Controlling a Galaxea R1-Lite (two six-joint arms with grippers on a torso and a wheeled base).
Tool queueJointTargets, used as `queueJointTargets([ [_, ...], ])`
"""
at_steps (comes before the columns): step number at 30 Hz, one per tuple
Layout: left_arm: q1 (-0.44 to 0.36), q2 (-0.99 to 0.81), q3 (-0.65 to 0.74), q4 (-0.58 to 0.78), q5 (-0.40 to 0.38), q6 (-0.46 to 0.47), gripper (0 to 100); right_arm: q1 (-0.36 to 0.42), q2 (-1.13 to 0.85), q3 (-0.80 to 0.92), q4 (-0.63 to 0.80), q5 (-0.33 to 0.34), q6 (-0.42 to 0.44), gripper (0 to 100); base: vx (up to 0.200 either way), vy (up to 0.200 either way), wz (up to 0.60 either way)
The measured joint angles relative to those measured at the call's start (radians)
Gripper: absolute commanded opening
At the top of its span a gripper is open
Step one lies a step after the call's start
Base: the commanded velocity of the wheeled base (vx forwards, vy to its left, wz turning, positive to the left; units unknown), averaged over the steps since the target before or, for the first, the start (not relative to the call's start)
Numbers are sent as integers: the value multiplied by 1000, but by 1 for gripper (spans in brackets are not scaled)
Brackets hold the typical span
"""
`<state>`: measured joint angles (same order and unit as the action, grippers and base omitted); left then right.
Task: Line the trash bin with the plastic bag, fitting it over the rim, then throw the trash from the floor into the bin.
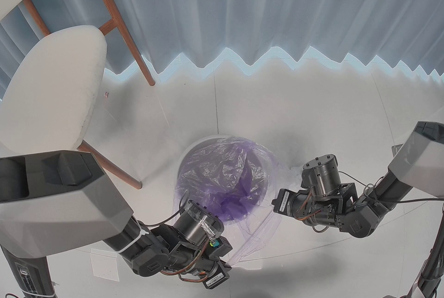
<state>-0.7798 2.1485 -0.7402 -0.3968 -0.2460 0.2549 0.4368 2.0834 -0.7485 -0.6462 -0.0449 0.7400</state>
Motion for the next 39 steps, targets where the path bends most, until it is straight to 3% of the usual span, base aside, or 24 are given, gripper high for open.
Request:
queueJointTargets([
  [15,109,56,-3,2,23,-2,0,-19,121,6,-189,-16,-2,0,0,0,0],
  [24,166,87,-13,3,41,-2,0,-31,172,-49,-195,-38,-5,0,0,0,0],
  [39,195,158,-96,-11,80,-17,0,-63,243,-173,-187,-44,-30,0,0,0,0],
])
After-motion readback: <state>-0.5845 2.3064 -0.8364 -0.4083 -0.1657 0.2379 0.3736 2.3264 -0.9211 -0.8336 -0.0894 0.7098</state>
